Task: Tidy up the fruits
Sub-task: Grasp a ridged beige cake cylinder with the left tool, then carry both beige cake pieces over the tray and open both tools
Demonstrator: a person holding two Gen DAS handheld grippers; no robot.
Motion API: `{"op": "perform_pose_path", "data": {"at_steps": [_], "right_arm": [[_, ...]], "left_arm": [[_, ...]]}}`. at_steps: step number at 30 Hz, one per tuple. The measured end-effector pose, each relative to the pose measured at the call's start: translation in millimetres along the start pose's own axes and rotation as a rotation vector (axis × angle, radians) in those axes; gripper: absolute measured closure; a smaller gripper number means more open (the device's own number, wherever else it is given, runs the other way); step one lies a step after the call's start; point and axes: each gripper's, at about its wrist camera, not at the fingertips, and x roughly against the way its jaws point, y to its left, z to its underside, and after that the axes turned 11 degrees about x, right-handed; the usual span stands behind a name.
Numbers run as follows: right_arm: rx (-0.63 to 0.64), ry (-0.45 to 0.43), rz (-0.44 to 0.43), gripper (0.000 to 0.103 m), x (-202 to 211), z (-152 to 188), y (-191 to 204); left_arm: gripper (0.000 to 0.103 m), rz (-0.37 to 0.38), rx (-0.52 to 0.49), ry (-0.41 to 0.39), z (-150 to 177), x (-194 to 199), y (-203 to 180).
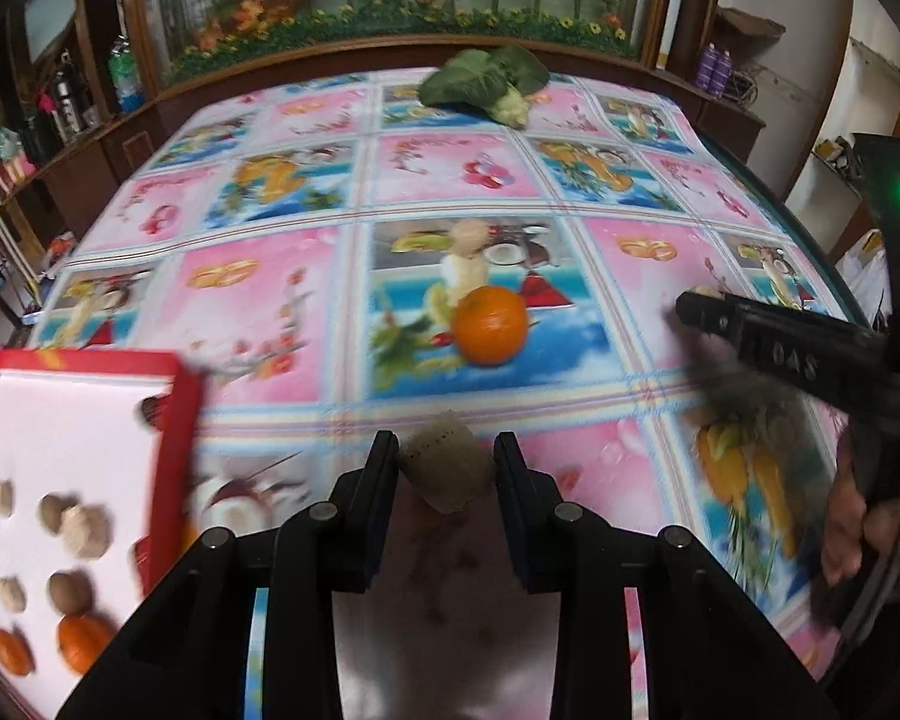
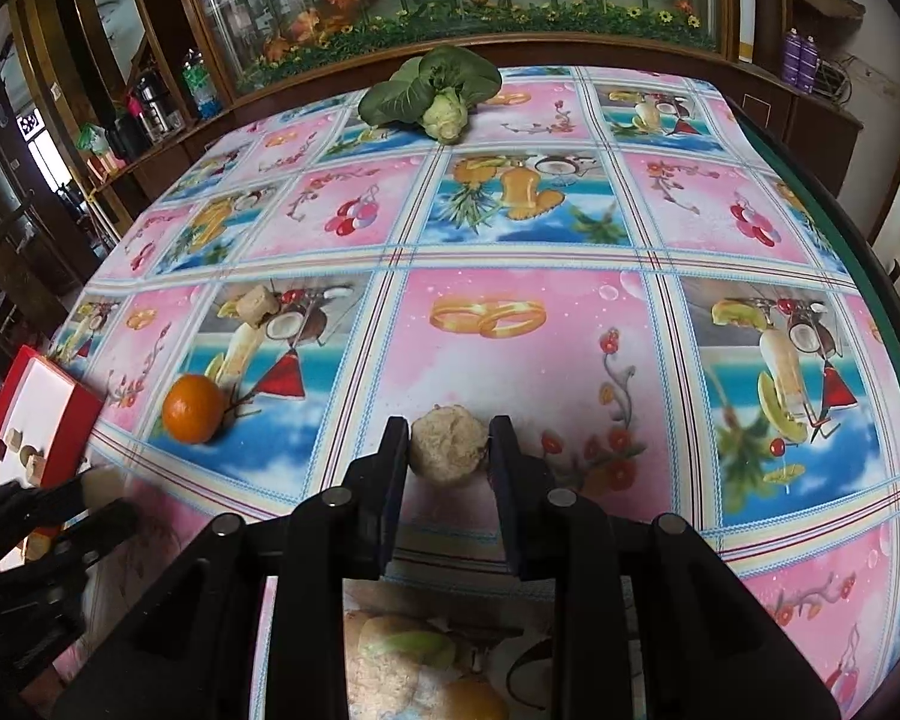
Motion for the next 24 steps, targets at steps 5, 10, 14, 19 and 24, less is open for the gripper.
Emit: {"op": "perform_pose_path", "data": {"at_steps": [5,10,14,19,24], "right_arm": [[-0.024,-0.065,0.013,0.074,6,-3,-5],[-0.065,-0.198,-0.030,0.074,24,-9,1],[-0.041,-0.306,-0.068,0.074,39,-14,23],[-0.046,-0.302,-0.173,0.074,31,-19,66],[0.008,-0.267,-0.272,0.073,18,-19,125]], "left_arm": [[0.071,-0.011,0.040,-0.047,9,23,23],[0.071,-0.031,0.083,-0.113,10,44,45],[0.071,-0.068,0.095,-0.181,7,59,59],[0.071,-0.114,0.119,-0.253,7,78,82],[0.071,-0.183,0.154,-0.307,10,91,109]]}}
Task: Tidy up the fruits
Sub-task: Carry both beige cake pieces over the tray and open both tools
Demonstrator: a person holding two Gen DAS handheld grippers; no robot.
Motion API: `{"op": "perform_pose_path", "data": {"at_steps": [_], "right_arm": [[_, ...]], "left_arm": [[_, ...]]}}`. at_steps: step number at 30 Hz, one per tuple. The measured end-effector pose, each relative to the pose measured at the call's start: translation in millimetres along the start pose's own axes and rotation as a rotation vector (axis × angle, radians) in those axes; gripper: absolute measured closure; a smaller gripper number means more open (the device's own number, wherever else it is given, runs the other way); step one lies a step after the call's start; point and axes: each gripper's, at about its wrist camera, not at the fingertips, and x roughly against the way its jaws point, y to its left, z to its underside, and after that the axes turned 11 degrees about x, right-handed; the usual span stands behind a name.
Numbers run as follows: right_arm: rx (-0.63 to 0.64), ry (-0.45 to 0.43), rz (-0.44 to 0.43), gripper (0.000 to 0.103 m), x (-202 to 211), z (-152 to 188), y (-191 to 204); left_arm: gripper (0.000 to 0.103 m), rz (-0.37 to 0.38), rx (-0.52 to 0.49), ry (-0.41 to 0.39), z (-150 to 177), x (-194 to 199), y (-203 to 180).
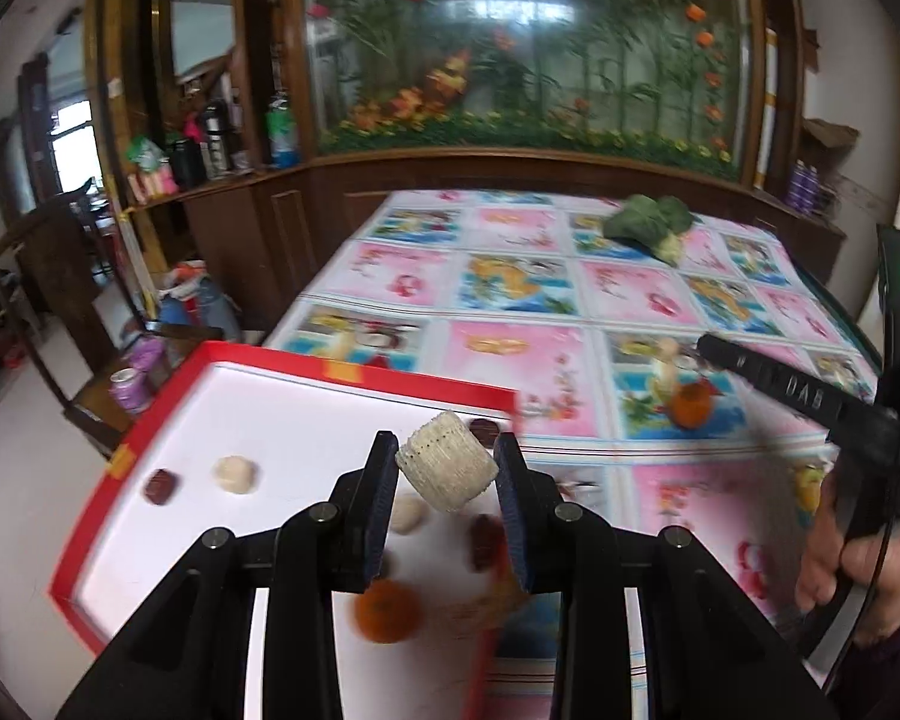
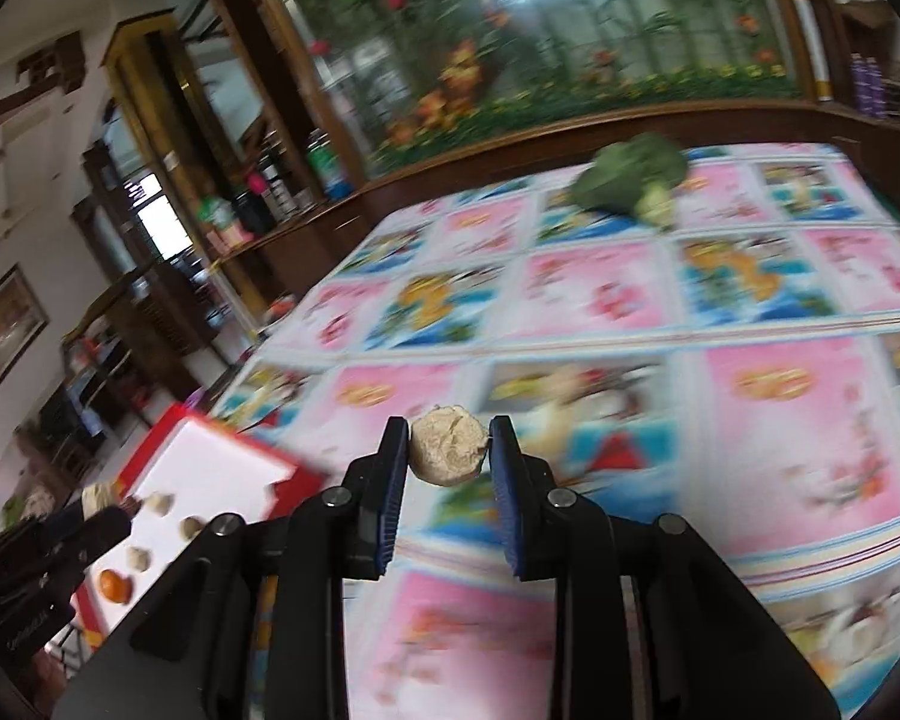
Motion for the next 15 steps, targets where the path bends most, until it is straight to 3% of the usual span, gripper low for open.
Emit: {"op": "perform_pose_path", "data": {"at_steps": [6,15], "right_arm": [[0.047,0.021,-0.106,0.073,-19,6,55],[0.096,0.048,-0.224,0.073,-25,15,102]], "left_arm": [[0.071,-0.072,0.046,-0.029,-3,1,37],[0.071,-0.157,0.152,-0.014,-7,-8,105]]}}
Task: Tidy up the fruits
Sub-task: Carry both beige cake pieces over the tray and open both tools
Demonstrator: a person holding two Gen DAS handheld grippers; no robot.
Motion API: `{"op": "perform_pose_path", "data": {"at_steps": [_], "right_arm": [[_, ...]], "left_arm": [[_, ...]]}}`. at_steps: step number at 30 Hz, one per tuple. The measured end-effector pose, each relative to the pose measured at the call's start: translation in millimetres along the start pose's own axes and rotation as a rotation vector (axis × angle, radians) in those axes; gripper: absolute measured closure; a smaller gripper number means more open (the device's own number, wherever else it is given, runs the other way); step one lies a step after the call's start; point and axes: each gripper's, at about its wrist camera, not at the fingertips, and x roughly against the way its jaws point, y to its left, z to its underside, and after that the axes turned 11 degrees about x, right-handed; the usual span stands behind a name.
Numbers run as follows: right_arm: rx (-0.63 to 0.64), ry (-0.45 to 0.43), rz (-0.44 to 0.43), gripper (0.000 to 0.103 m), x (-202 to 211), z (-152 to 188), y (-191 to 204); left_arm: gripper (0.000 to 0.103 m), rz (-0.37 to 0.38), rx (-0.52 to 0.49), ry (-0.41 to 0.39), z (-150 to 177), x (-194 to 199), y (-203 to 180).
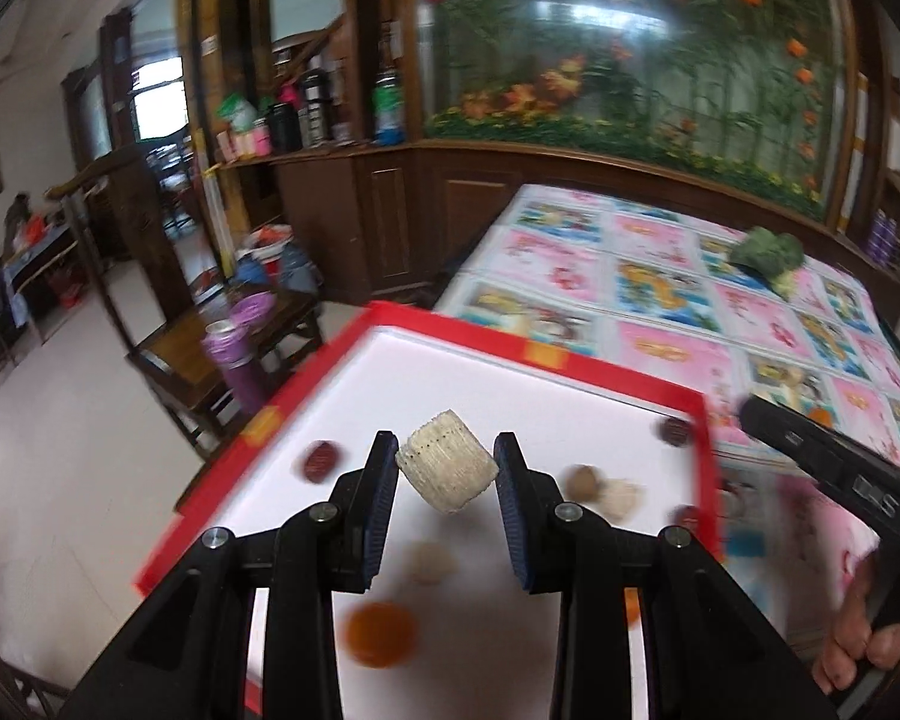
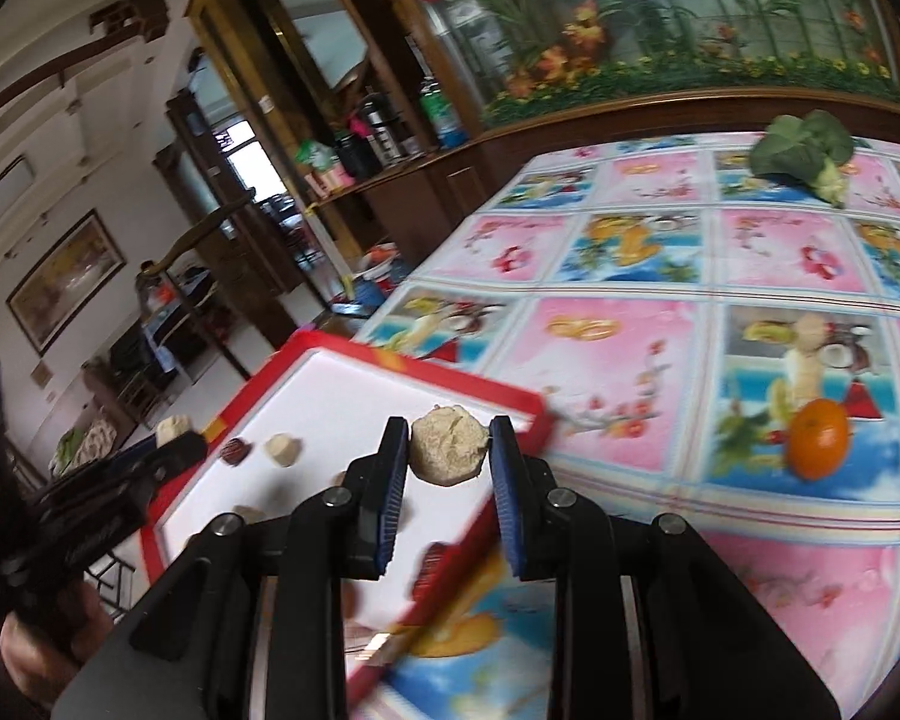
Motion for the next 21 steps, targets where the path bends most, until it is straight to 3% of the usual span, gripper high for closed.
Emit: {"op": "perform_pose_path", "data": {"at_steps": [6,9,16,21], "right_arm": [[0.125,0.013,-0.119,0.073,-8,4,46],[0.197,0.038,-0.174,0.073,-13,10,72],[0.363,0.178,-0.280,0.073,-31,33,119],[0.364,0.286,-0.329,0.073,-45,42,120]], "left_arm": [[0.071,-0.137,0.070,-0.024,-11,-1,56],[0.071,-0.179,0.081,0.000,-7,-6,73],[0.071,-0.184,0.027,0.076,6,-18,75],[0.071,-0.188,0.024,0.110,7,-25,77]]}}
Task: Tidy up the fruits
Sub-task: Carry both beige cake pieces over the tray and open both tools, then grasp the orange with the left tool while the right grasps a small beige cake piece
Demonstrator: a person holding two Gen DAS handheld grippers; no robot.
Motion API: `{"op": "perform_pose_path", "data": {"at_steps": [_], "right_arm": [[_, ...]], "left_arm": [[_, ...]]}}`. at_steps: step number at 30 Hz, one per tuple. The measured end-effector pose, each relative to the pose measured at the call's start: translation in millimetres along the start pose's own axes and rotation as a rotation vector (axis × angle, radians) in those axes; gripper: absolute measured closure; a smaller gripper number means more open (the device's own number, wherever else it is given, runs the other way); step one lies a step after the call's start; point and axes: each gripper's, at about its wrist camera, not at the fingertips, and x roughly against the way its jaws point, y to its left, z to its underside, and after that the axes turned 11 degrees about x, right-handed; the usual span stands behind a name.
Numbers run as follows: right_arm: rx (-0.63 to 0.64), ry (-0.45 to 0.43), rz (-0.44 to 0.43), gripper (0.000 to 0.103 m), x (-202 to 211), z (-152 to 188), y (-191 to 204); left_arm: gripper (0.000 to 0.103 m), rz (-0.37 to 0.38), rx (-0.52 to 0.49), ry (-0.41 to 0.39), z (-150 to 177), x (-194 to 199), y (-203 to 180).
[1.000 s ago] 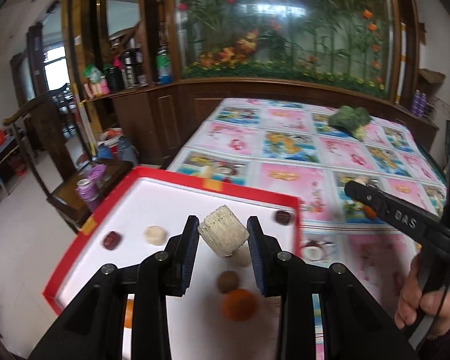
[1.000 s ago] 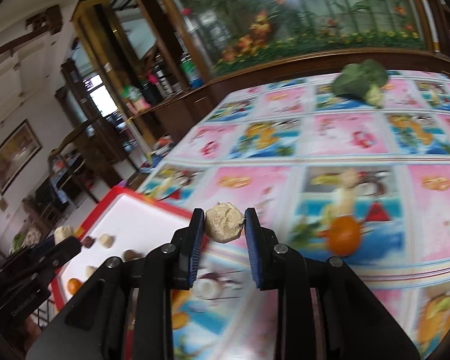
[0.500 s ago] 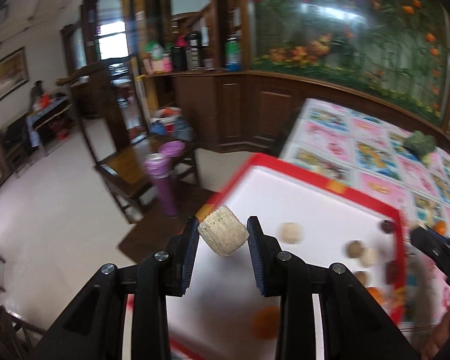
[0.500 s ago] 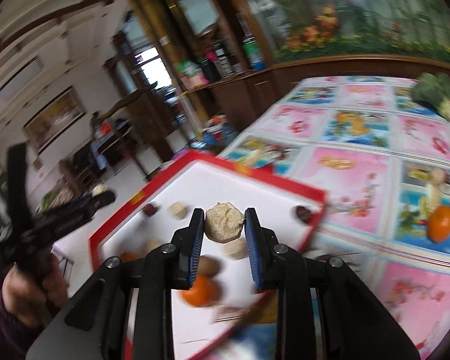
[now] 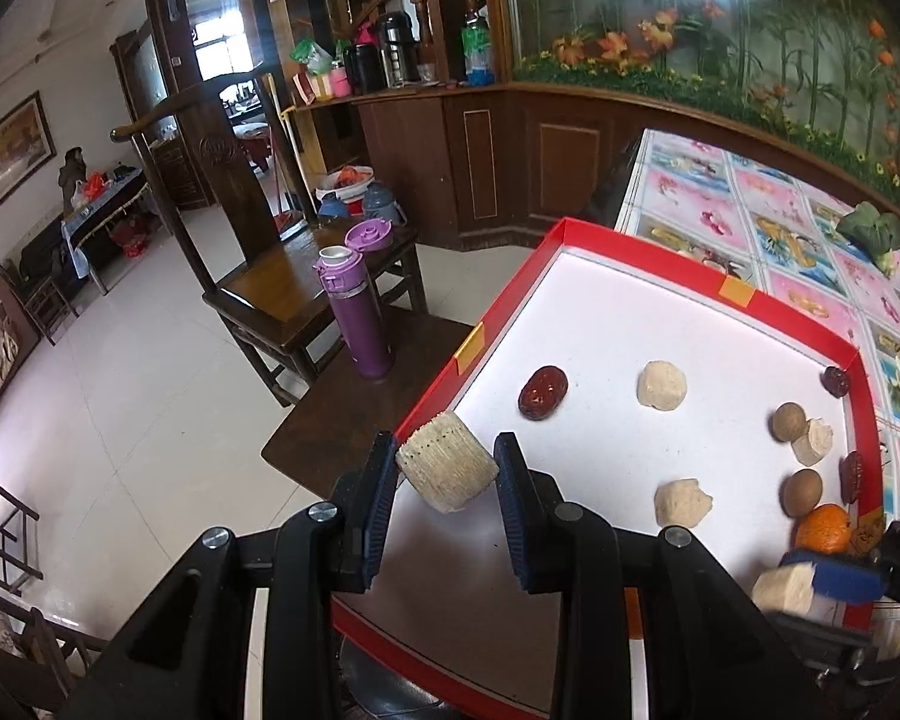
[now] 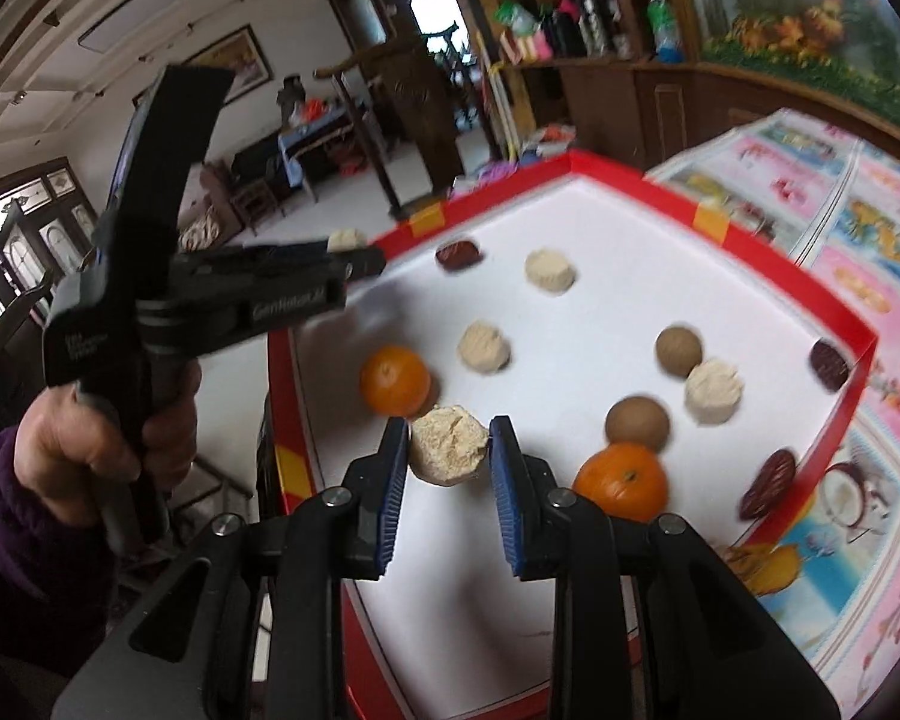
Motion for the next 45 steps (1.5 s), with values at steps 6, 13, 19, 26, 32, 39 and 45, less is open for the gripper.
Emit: {"op": "perform_pose_path", "data": {"at_steps": [6,13,19,26,32,39,45], "right_arm": [[0.012,0.072,-0.026,0.073,-13,3,7],[0.047,0.086,0.015,0.052,-12,4,9],[-0.007,-0.050,0.008,0.047,23,-2,-11],[-0.207,-0.233,0.115,0.047,91,7,-89],[-0.432,-0.328,0.270,0.047,167,46,-175],[-0.695,-0.397,0.373,0.047,226,102,-249],[-0.768,-0.382,0.378,0.047,226,111,-265]], "left_arm": [[0.071,0.028,0.010,0.069,6,-12,1],[0.059,0.013,0.022,0.097,7,-17,-1],[0.039,-0.001,0.018,0.086,5,-10,-10],[0.028,0.056,-0.042,-0.005,-9,27,-58],[0.025,0.220,-0.242,-0.043,0,56,-152],[0.025,0.359,-0.443,-0.022,26,60,-266],[0.025,0.469,-0.519,0.046,48,46,-320]]}}
